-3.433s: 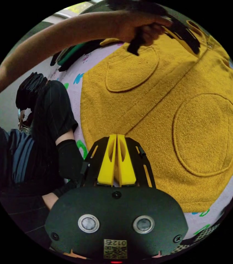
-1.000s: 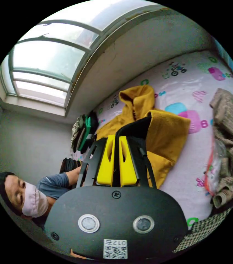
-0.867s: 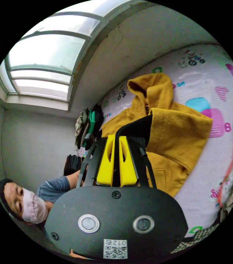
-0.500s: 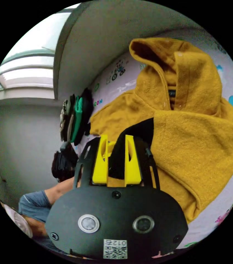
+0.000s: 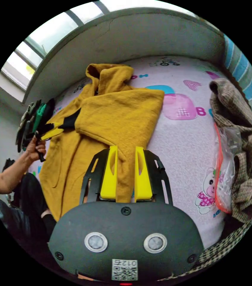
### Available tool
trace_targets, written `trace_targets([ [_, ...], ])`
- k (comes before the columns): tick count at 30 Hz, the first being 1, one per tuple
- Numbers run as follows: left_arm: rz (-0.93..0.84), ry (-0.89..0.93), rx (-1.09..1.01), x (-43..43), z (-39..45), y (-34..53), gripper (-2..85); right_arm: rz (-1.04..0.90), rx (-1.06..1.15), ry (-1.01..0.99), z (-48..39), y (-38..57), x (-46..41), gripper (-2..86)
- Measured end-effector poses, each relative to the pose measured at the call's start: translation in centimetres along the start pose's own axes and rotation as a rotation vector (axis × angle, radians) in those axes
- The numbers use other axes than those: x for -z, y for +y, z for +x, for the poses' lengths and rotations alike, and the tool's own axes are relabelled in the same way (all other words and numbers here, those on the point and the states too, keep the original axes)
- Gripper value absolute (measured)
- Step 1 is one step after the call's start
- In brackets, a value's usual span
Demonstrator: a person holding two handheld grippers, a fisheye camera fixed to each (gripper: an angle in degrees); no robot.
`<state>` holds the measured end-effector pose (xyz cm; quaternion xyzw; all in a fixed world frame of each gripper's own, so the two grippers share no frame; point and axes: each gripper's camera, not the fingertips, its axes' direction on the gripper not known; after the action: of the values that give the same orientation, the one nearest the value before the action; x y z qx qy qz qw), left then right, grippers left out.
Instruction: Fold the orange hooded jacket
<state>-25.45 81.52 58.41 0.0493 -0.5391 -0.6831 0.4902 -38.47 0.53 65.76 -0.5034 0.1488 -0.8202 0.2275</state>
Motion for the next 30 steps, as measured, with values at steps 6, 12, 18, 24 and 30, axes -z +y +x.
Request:
trace_targets([
  [6, -0.009, -0.074, 0.169, -0.7, -3.1, -0.1, 13.0, 0.02, 0.133, 0.23, -3.8, 1.3, -3.1, 10.7],
  [12, 0.066, -0.068, 0.274, -1.2, -5.1, -1.1, 6.5, -0.009, 0.177, 0.297, -5.5, 0.0, -5.2, 10.7],
  [18, 0.116, 0.051, 0.19, -0.1, -5.3, -2.3, 2.9, -0.013, 0.139, 0.311, -5.3, -0.9, -6.2, 3.8],
  [24, 0.127, -0.062, -0.043, 0.8, -5.6, -2.1, 1.7, -0.057, 0.173, 0.346, -5.8, -2.1, -8.3, 2.0],
  [30, 0.005, -0.106, 0.016, -2.3, -11.0, -0.7, 1.8, -0.093, 0.178, 0.319, -5.2, -3.9, -9.1, 4.2],
])
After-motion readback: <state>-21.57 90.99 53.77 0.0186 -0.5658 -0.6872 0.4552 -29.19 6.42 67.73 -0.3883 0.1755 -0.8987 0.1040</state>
